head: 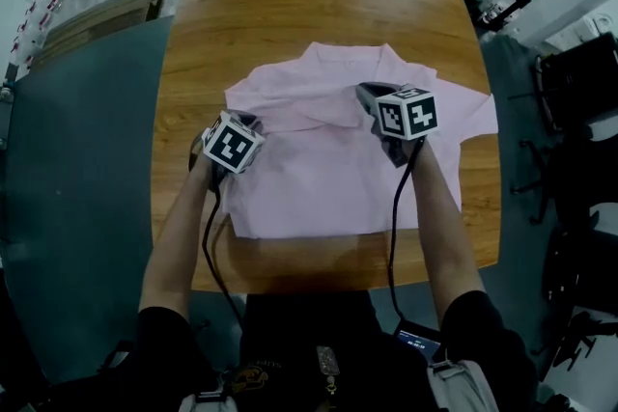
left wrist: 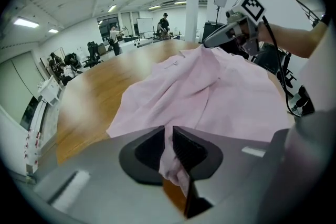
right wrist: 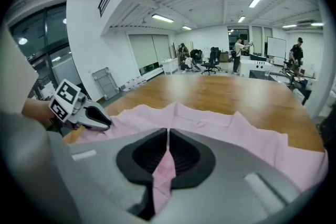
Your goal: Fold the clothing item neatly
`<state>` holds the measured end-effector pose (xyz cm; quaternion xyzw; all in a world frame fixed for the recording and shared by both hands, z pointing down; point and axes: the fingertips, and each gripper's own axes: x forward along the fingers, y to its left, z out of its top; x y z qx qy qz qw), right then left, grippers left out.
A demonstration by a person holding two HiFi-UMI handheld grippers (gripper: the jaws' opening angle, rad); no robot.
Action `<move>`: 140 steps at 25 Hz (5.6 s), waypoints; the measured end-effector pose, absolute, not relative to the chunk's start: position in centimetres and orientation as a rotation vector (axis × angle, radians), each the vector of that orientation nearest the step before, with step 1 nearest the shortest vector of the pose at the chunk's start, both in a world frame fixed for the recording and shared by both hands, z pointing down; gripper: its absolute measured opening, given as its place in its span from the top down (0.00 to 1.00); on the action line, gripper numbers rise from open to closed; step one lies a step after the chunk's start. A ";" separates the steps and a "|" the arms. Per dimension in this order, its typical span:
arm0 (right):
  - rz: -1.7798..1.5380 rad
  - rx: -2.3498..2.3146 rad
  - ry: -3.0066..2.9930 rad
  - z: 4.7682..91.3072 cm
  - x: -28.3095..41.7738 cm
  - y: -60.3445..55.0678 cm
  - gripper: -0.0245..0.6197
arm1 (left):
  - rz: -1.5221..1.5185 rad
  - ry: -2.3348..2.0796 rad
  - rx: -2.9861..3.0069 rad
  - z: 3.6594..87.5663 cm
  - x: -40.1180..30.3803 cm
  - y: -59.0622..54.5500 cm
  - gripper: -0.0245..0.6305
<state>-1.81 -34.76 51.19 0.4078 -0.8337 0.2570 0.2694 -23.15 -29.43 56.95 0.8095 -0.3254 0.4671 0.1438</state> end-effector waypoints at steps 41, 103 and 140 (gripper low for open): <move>0.658 0.827 -2.028 60.0 -1.6 -29.9 0.86 | 1.231 -1.197 2.111 60.1 -28.0 -35.0 0.88; 0.540 1.507 -2.202 43.7 16.0 -16.1 0.96 | 0.734 -0.999 2.531 44.6 -1.7 -19.2 0.95; 1.030 1.653 -2.120 59.6 50.4 -28.5 0.93 | 1.191 -0.791 2.431 55.2 33.3 -26.5 0.95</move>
